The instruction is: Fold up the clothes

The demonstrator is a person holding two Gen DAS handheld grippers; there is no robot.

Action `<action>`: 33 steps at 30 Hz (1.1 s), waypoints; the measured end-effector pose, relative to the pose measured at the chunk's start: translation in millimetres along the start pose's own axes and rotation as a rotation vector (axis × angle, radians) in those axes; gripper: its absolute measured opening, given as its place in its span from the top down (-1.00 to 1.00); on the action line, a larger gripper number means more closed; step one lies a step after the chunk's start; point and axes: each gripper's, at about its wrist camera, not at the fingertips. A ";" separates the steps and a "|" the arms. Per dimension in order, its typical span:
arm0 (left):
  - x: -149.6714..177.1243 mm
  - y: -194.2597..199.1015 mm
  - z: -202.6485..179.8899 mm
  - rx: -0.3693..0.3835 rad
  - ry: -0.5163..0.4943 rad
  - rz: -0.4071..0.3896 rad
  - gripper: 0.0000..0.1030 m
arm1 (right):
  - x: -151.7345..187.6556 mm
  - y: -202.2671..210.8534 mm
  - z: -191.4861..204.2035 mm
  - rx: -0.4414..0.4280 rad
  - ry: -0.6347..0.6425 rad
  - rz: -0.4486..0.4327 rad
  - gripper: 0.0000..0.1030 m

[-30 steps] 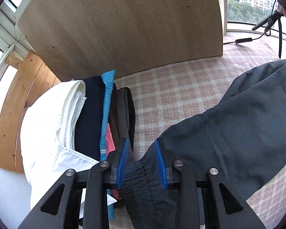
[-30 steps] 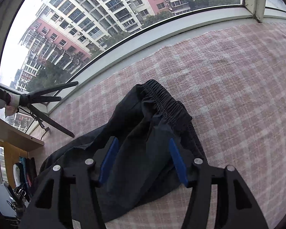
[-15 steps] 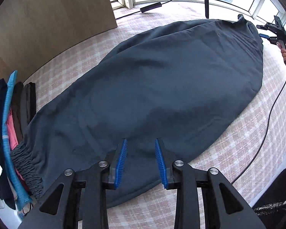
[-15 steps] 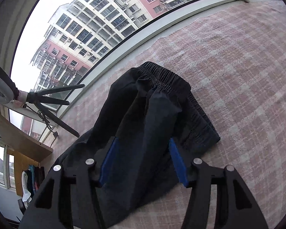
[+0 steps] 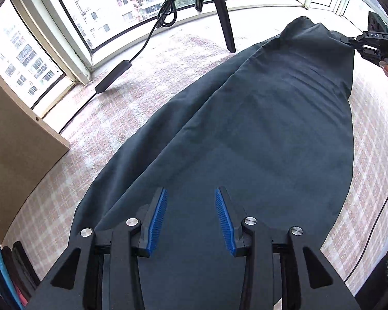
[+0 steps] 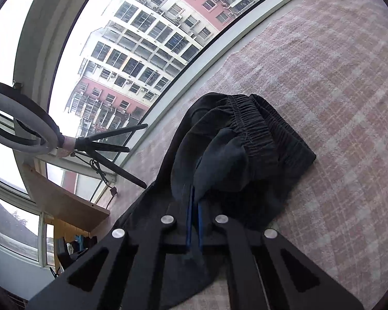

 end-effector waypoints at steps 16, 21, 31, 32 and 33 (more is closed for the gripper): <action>48.8 15.9 6.2 -0.002 0.037 0.044 0.25 | -13.4 2.0 -60.6 -0.159 -0.269 -0.076 0.00; 58.8 17.3 4.8 -0.005 0.033 0.056 0.25 | -19.5 -17.9 -67.0 -0.186 -0.368 -0.065 0.33; 69.0 18.3 3.8 0.005 0.031 0.065 0.25 | -33.0 21.3 12.0 0.127 0.081 -0.190 0.85; 69.4 18.5 3.4 0.007 0.031 0.064 0.25 | -37.4 22.9 11.8 0.150 0.094 -0.184 0.71; 70.0 18.6 3.0 0.010 0.031 0.064 0.25 | -41.7 24.4 11.7 0.173 0.108 -0.179 0.66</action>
Point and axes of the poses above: each gripper's, at about its wrist camera, not at the fingertips, and y roughly against the way its jaws point, z to its left, x to its underside, and after that the axes turned 2 degrees about -x, right-handed
